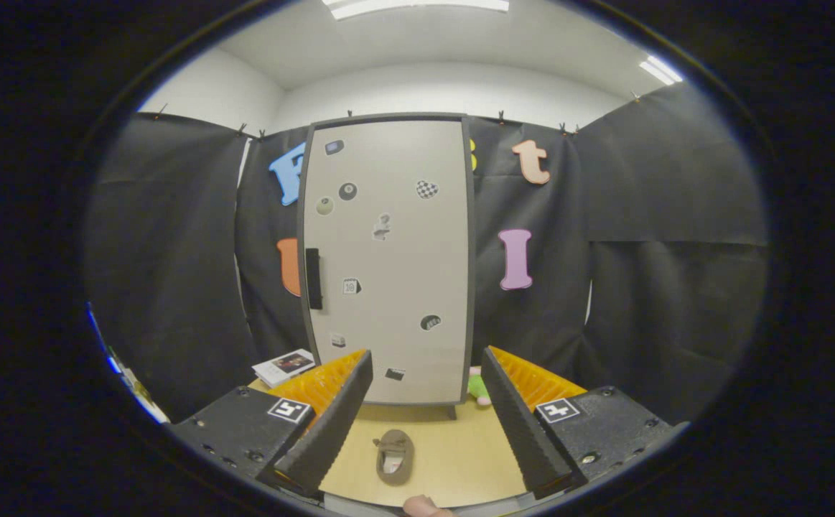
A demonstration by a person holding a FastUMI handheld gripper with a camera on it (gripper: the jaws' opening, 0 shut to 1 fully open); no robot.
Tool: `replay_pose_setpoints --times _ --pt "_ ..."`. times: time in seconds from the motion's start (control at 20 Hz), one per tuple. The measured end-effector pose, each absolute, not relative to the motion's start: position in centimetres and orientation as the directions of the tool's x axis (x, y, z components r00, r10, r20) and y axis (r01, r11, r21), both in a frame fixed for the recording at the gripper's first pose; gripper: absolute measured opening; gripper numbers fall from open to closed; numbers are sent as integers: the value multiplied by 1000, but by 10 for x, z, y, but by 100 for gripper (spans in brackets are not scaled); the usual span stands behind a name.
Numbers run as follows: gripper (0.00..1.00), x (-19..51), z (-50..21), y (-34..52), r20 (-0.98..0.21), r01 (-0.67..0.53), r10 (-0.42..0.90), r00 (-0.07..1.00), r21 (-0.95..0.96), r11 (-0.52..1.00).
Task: Open the shoe cabinet door, grab the shoes and put them into the shoe cabinet, then close the shoe cabinet door.
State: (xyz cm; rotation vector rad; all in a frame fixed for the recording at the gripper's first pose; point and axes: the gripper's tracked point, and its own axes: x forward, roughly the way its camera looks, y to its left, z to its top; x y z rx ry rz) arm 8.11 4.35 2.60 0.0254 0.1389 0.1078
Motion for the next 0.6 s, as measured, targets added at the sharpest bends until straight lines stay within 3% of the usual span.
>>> replay_pose_setpoints --times 0.6 --pt "97 226 15 193 -192 -245 281 940 194 950"
